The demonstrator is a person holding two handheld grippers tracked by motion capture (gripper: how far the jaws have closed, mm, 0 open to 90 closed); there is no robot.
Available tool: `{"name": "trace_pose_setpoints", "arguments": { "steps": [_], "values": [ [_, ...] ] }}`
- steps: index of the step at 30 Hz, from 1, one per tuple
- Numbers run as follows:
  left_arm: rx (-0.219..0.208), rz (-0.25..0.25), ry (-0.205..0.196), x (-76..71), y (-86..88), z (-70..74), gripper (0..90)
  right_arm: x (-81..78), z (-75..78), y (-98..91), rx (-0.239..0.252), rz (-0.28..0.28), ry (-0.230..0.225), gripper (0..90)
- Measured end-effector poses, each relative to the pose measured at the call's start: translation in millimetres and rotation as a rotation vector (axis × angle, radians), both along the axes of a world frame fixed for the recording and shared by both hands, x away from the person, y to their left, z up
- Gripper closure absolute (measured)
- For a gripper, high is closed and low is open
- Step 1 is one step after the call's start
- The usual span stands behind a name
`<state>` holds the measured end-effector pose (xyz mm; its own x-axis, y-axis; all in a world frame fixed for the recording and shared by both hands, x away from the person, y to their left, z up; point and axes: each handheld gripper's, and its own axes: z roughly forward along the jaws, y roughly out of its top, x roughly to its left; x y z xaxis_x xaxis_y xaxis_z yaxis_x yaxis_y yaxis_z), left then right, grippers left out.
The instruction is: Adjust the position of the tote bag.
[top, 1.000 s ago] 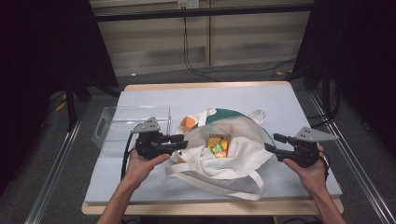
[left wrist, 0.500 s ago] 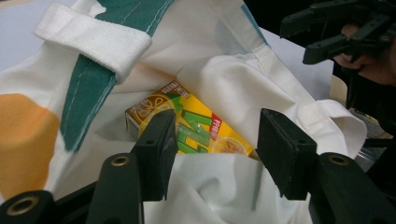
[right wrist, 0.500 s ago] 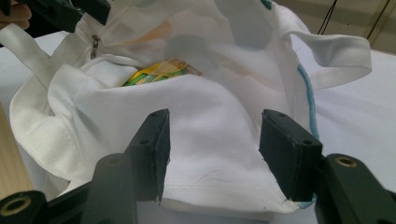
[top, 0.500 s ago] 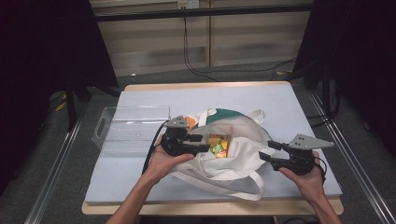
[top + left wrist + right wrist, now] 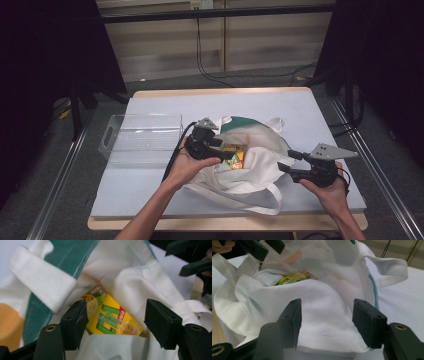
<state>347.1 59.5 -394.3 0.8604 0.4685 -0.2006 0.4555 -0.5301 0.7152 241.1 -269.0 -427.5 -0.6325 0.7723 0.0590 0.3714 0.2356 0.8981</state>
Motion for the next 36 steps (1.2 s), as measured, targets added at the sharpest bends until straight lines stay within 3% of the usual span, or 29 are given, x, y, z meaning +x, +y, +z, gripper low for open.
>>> {"name": "trace_pose_setpoints", "arguments": {
  "steps": [7, 8, 13, 14, 19, 25, 28, 30, 36],
  "values": [
    [0.053, 0.011, 0.006, 3.5, -8.5, -7.8, 27.5, 0.9, -0.9, -0.7, 0.001, 0.001, -0.001, 39.2],
    [0.083, 0.025, 0.010, 4.3, -10.1, -10.4, 26.4, 0.7, -1.5, 0.5, 0.001, 0.006, 0.002, 38.6],
    [0.101, 0.024, 0.041, 3.4, -17.7, -17.5, 24.2, -0.2, -0.8, 2.1, 0.003, 0.004, 0.003, 38.3],
    [0.138, 0.019, 0.046, 4.1, -21.9, -20.0, 23.8, 0.4, -0.8, 1.6, -0.001, 0.005, 0.001, 38.1],
    [0.135, 0.033, 0.062, 7.6, -29.5, -24.6, 21.4, 0.7, -1.3, 1.3, -0.001, 0.003, 0.002, 37.8],
    [0.170, 0.025, 0.055, 6.6, -36.3, -31.4, 16.2, 0.9, -2.1, 0.6, -0.003, 0.006, 0.005, 37.2],
    [0.167, 0.047, 0.052, 6.4, -38.6, -34.7, 15.5, 0.6, -2.2, 1.1, -0.002, 0.007, 0.008, 37.2],
    [0.196, 0.064, 0.051, 6.5, -41.4, -39.6, 15.3, 1.1, -2.2, 1.5, -0.002, 0.009, 0.005, 37.1],
    [0.197, 0.065, 0.069, 8.7, -45.7, -42.6, 11.6, 1.6, -2.7, 0.4, -0.004, 0.006, 0.009, 37.0]
  ]
}}
